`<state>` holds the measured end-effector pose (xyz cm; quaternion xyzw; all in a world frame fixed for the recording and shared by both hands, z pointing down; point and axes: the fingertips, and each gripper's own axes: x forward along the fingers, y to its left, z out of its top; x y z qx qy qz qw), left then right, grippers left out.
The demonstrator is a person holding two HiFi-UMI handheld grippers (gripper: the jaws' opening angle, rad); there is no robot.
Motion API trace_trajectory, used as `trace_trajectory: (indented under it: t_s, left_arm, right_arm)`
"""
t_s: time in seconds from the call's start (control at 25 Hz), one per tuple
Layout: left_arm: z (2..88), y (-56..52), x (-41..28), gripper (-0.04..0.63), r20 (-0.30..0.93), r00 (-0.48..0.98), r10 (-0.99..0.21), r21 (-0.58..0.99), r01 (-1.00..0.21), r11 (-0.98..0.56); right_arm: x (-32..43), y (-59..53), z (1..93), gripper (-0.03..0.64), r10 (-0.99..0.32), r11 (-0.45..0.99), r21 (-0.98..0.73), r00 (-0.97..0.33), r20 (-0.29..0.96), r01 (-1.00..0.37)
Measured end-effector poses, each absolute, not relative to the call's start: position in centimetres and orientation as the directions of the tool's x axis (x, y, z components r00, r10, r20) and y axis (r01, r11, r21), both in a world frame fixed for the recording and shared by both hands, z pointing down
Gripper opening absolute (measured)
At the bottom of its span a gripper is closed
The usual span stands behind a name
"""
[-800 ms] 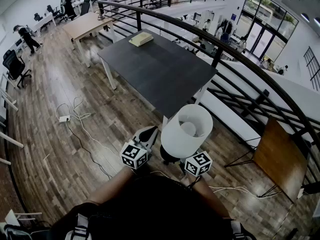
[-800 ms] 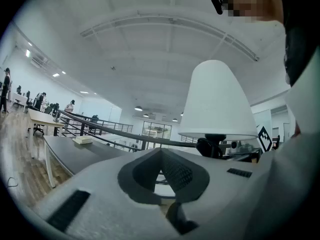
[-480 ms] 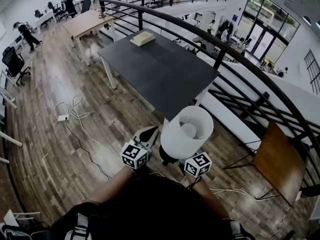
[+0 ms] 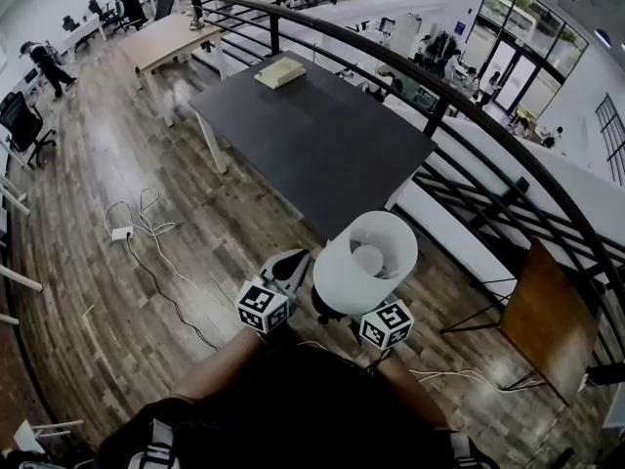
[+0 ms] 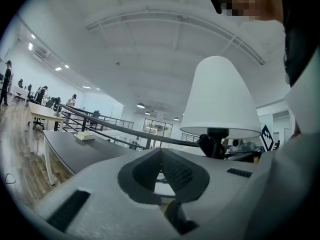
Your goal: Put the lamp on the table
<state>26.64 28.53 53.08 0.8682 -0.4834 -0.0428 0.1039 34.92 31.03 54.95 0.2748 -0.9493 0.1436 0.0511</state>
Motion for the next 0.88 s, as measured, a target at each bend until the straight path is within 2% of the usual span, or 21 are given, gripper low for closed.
trace_trajectory:
  t_s: [0.6, 0.88]
  left_arm:
    - [51.9, 16.4, 12.7, 0.009, 0.019, 0.555, -0.831, 0.238, -0.810, -0.536]
    - [51.5, 14.4, 8.3, 0.009, 0.016, 0.570, -0.821, 0.236, -0.800, -0.551]
  right_arm:
    - [20.9, 19.3, 53.9, 0.114, -0.537, 0.786, -0.253, -0.826, 0.175, -0.564]
    - [16.1, 17.1, 53.2, 0.114, -0.542, 0.786, -0.243, -0.822, 0.172, -0.569]
